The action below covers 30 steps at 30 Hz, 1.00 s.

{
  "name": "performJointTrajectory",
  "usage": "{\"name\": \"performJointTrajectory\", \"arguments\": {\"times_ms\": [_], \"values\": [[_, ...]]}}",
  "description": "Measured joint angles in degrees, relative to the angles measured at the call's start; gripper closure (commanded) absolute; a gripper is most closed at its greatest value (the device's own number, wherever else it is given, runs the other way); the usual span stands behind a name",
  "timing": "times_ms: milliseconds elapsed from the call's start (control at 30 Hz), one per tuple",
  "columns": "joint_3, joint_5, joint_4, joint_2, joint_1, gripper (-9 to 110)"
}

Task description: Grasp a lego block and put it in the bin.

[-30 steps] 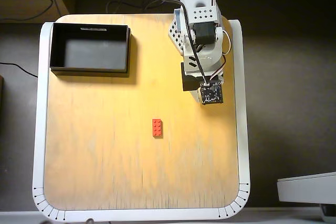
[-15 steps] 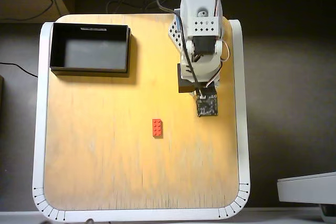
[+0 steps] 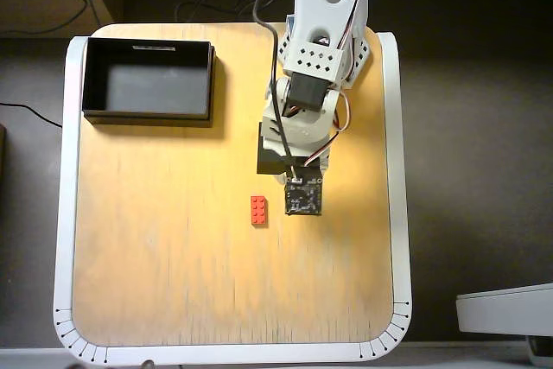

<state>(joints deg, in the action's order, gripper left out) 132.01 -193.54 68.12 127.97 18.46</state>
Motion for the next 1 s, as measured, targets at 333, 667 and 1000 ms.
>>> {"name": "performJointTrajectory", "arguments": {"times_ms": [333, 667, 1000], "values": [[-11.0, -2.6, -3.1, -15.6, 7.1, 77], [-11.8, -4.4, -9.2, -23.9, 9.8, 77], [-11.8, -4.7, -14.9, -28.9, 9.9, 77]]}}
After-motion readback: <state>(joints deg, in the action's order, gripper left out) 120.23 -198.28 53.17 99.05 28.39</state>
